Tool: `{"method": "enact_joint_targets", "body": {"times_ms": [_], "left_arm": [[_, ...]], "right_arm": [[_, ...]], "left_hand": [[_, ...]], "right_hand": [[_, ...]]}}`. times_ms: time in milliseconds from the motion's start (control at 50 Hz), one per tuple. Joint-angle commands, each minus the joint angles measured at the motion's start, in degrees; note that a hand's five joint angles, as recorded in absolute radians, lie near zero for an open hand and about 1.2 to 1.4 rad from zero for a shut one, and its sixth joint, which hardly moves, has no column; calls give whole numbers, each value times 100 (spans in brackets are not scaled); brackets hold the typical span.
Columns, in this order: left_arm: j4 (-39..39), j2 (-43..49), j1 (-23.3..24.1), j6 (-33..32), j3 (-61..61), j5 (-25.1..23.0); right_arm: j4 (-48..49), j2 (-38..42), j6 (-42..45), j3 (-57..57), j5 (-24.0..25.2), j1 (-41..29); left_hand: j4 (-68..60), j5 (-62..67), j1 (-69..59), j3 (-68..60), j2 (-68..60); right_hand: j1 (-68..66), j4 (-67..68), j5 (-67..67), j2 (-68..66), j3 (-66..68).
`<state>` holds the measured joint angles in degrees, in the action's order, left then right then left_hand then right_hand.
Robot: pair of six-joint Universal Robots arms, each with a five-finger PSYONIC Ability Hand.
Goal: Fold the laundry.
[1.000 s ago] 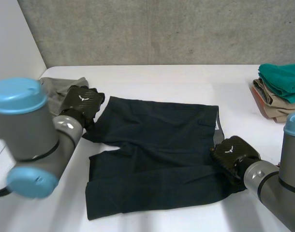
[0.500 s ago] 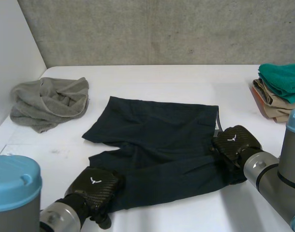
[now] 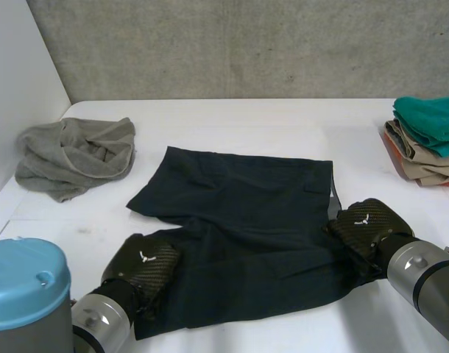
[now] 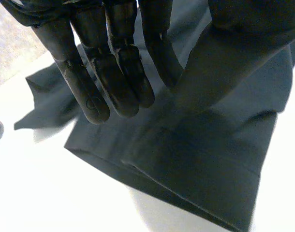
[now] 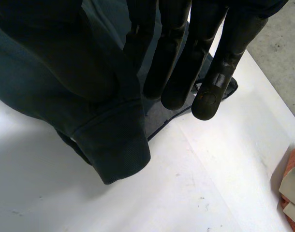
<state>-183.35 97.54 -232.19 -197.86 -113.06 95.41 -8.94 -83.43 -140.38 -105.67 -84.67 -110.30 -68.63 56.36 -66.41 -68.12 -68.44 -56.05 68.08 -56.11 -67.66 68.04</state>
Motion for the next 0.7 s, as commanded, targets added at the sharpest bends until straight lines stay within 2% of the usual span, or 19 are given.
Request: {"method": "enact_joint_targets", "body": {"times_ms": [20,80,100,140,440,500,560,640,700], "left_arm": [[-25,-332,-28,-51,-6,-13],[-25,-271,-19,-51,-32,-40],[-25,-253,-2,-60,-32,-31],[-8,-218,7,-60,-41,4],[-52,529,42,-42,-93,4],[-157,714,42,-51,-58,13],[-411,740,25,-60,-49,39],[-526,530,68,-77,-41,180],[-404,-75,77,-209,-84,215]], "right_arm": [[59,-41,28,-67,-6,-9],[94,2,28,-67,3,-18],[103,11,28,-67,3,-18],[164,20,28,-67,-6,-9],[437,47,37,-94,-15,61],[437,47,28,-111,-6,114],[437,55,28,-155,3,123],[376,55,54,-199,3,149],[235,-41,212,-278,3,158]], "left_hand": [[-1137,1364,-1359,-1188,-1156],[-1137,1364,-1359,-1188,-1156],[-190,417,-412,-241,-209],[2868,-2640,2645,2816,2848],[2562,-2335,2339,2511,2543],[1758,-1530,1535,1706,1738],[-1129,1356,-1352,-1180,-1148],[-1137,1364,-1359,-1188,-1156],[-1137,1364,-1359,-1188,-1156]], "right_hand": [[-2395,1192,-1389,-1234,1196],[-2395,1192,-1389,-1234,1196],[-2395,1192,-1389,-1234,1196],[-2395,1192,-1389,-1234,1196],[-2395,1192,-1389,-1234,1196],[-2395,1192,-1389,-1234,1196],[-2395,1192,-1389,-1234,1196],[-2395,1192,-1389,-1234,1196],[-2395,1192,-1389,-1234,1196]]}}
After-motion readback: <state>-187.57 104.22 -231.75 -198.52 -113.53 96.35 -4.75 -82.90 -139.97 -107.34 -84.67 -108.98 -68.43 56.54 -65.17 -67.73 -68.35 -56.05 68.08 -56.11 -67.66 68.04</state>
